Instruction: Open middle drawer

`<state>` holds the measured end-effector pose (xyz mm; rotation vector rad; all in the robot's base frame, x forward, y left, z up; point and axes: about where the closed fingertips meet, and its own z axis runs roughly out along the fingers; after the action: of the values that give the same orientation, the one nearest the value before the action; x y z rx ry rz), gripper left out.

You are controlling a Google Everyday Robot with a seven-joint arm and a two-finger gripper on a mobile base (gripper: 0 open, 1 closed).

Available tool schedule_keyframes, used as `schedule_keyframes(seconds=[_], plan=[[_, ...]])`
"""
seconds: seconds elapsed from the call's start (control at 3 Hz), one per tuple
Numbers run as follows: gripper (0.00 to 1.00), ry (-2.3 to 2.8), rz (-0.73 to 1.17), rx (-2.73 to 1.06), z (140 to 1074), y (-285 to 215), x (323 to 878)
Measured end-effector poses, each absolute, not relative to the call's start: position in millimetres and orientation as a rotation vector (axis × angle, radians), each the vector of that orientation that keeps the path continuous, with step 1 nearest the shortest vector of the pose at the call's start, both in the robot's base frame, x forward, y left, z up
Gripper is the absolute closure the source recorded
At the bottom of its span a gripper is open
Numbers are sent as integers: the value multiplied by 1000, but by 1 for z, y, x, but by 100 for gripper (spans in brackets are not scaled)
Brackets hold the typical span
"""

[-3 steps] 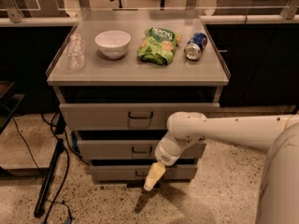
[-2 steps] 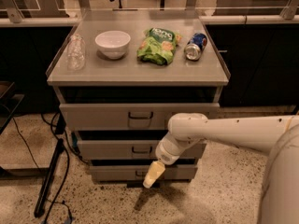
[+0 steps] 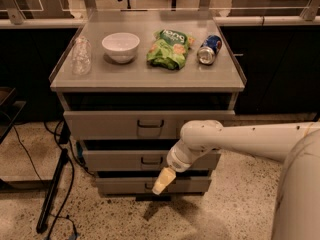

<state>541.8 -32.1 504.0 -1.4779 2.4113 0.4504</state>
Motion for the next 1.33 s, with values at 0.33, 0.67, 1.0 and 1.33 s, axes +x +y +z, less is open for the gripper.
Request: schedule_keyframes(seconds=[0.33,0.67,1.0,1.33], plan=[[0,2415,445,-1464,500,-32,545],[0,2425,452,-1455,490,-28,543],[0,2425,459,-1417,478,-17,558],[0,2416,457,-1385,470,-9,578]])
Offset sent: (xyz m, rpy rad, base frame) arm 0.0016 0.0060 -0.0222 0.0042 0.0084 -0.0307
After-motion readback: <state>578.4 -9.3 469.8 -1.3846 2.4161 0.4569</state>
